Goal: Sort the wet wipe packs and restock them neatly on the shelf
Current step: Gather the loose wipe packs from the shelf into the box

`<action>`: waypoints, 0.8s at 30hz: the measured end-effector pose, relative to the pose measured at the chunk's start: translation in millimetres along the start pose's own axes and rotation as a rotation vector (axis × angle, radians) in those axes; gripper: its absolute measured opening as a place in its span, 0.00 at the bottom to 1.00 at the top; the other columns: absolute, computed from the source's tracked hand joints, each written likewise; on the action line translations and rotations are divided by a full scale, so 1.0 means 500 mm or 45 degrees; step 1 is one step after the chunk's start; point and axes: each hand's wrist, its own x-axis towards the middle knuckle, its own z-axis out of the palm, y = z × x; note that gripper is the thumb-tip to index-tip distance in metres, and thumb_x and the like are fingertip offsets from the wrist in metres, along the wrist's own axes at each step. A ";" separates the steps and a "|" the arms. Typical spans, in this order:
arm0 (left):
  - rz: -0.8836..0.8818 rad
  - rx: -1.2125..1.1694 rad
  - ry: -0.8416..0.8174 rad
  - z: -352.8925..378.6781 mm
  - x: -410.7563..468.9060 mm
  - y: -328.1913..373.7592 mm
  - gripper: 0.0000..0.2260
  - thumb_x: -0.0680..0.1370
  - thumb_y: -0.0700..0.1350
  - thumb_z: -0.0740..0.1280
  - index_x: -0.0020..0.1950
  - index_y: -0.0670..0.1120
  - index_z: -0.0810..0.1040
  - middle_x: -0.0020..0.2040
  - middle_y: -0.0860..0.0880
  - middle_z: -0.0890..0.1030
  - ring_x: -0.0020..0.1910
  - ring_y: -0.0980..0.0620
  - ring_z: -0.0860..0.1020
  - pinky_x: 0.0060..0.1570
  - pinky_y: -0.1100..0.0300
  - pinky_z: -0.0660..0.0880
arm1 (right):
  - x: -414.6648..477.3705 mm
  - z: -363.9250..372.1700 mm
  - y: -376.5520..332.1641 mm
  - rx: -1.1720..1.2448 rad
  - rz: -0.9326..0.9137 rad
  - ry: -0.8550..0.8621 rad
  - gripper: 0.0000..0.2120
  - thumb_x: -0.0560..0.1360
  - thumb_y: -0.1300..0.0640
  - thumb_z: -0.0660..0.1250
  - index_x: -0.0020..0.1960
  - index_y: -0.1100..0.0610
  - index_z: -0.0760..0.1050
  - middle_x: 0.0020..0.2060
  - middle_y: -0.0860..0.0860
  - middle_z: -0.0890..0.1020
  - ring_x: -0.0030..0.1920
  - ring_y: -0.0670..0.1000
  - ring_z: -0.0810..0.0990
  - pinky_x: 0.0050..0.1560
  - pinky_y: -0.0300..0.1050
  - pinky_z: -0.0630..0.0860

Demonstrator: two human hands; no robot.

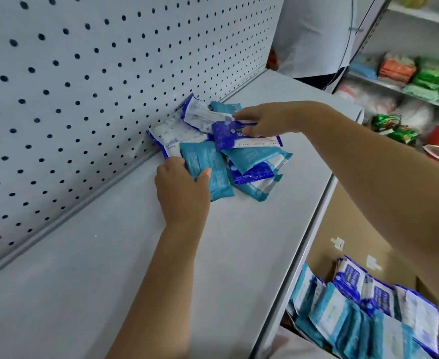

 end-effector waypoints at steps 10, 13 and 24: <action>-0.014 -0.073 -0.075 -0.011 0.005 0.001 0.15 0.76 0.50 0.76 0.52 0.50 0.71 0.53 0.48 0.81 0.50 0.48 0.81 0.52 0.49 0.79 | -0.040 0.045 0.064 0.055 0.102 0.262 0.27 0.75 0.33 0.64 0.67 0.49 0.72 0.57 0.49 0.77 0.59 0.51 0.73 0.58 0.54 0.76; 0.012 -0.080 -0.062 -0.008 0.003 0.002 0.14 0.77 0.49 0.75 0.52 0.50 0.71 0.53 0.49 0.80 0.49 0.48 0.80 0.48 0.53 0.76 | -0.066 0.055 0.081 0.231 0.055 0.328 0.20 0.77 0.40 0.67 0.62 0.51 0.71 0.52 0.48 0.76 0.48 0.46 0.76 0.44 0.42 0.75; -0.128 -0.533 0.098 -0.008 0.008 0.003 0.10 0.81 0.45 0.69 0.58 0.42 0.74 0.48 0.52 0.81 0.45 0.57 0.81 0.43 0.64 0.75 | -0.136 0.095 0.065 1.211 0.053 0.567 0.16 0.75 0.45 0.72 0.55 0.54 0.76 0.46 0.50 0.85 0.44 0.52 0.86 0.42 0.45 0.82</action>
